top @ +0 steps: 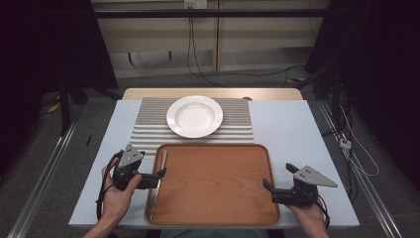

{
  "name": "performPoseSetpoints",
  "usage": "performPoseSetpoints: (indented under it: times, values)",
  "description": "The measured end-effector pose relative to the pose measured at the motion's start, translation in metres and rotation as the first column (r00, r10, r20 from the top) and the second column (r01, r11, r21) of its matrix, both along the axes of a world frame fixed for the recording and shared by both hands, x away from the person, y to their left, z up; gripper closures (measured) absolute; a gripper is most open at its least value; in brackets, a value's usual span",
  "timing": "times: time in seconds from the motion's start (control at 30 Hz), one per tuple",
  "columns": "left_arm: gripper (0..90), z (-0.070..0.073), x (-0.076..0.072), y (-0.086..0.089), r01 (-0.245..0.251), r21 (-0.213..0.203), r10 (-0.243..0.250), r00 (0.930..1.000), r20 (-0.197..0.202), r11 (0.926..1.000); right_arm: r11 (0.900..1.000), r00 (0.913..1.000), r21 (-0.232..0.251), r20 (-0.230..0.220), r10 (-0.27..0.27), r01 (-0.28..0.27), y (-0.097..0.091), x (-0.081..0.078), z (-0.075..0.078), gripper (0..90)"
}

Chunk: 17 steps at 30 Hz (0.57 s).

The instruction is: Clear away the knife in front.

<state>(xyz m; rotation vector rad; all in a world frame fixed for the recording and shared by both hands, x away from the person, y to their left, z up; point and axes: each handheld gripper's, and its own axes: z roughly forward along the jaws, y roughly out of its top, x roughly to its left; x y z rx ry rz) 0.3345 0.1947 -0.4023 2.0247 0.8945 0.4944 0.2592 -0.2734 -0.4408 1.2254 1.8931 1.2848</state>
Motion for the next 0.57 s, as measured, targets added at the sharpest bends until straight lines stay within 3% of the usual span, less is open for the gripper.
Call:
performPoseSetpoints:
  times: [0.03, 0.1, 0.17, 0.2, 0.37, 0.57]
  values:
    - [7.2, -0.002, -0.001, 0.001, 0.001, 0.001, -0.001, 1.0, 0.003, 1.0, 1.0, 1.0, 0.0, 0.0, -0.002, 0.002, 0.0, 0.0, 0.0, 2.7]
    - [6.5, -0.007, -0.004, 0.005, 0.001, -0.039, 0.0, 0.9996, 0.027, 0.9992, 1.0, 1.0, 0.0, -0.002, -0.006, 0.006, 0.0, 0.0, 0.0, 2.5]
    - [4.7, -0.012, -0.005, 0.007, -0.015, -0.056, 0.015, 0.9999, 0.007, 0.9983, 1.0, 1.0, -0.001, -0.001, -0.003, 0.003, 0.0, 0.0, 0.0, 2.5]
    - [4.8, -0.014, -0.006, 0.009, -0.008, -0.054, 0.008, 1.0, 0.0, 0.9985, 1.0, 1.0, -0.002, 0.001, -0.003, 0.003, 0.0, 0.0, 0.0, 2.5]
    - [5.8, -0.016, -0.013, 0.012, -0.04, -0.072, 0.044, 0.9977, 0.051, 0.9966, 1.0, 1.0, -0.009, 0.004, 0.003, -0.003, 0.0, -0.002, 0.001, 2.5]
    - [5.6, -0.019, -0.011, 0.013, -0.033, -0.055, 0.034, 0.9991, 0.025, 0.9979, 1.0, 1.0, -0.007, 0.006, -0.007, 0.007, 0.0, -0.003, 0.002, 2.6]
